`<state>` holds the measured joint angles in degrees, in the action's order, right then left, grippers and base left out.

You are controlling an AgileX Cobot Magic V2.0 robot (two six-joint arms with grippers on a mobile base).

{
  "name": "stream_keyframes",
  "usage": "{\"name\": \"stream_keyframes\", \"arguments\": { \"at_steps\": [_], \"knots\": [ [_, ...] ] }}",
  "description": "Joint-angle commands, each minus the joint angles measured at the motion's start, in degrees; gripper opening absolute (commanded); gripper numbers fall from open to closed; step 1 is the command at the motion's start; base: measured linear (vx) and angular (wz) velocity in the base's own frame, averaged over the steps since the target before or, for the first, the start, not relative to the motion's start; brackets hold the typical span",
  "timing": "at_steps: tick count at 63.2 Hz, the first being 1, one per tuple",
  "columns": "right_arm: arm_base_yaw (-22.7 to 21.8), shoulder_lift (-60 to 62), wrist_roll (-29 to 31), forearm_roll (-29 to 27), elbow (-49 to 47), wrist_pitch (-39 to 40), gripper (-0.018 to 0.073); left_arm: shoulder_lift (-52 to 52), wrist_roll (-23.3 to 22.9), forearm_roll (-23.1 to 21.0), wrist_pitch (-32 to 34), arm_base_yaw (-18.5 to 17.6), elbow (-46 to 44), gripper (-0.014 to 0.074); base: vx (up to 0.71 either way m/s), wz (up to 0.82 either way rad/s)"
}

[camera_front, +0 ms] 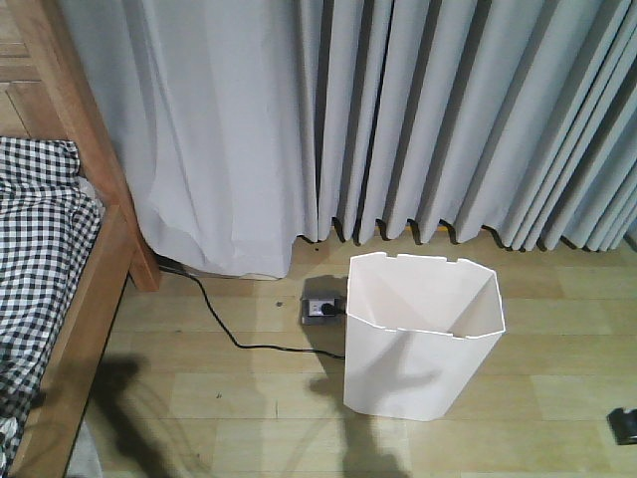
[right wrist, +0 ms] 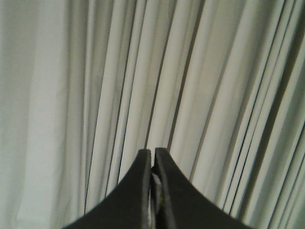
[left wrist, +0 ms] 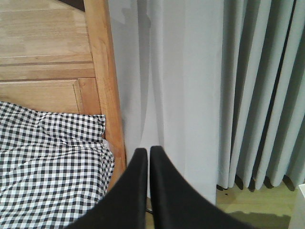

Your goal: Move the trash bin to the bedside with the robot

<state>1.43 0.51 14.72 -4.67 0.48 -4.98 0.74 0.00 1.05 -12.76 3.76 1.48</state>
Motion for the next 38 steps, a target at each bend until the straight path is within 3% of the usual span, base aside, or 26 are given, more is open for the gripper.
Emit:
{"name": "stream_keyframes", "arguments": {
  "at_steps": [1,27,38],
  "knots": [
    [-0.12,0.92,-3.14,2.29,1.54,4.98,-0.0009,0.8,0.0,-0.24,4.09,0.05,1.08,-0.0006,0.0,0.0],
    [-0.07,0.92,-9.99,2.5,1.53,3.91,-0.0009,0.8,0.0,-0.24,4.09,0.05,1.08,-0.0006,0.0,0.0],
    [-0.07,0.92,-10.19,3.52,1.53,3.85,-0.0009,0.8,0.0,-0.24,4.09,0.05,1.08,-0.0006,0.0,0.0]
  ]
}}
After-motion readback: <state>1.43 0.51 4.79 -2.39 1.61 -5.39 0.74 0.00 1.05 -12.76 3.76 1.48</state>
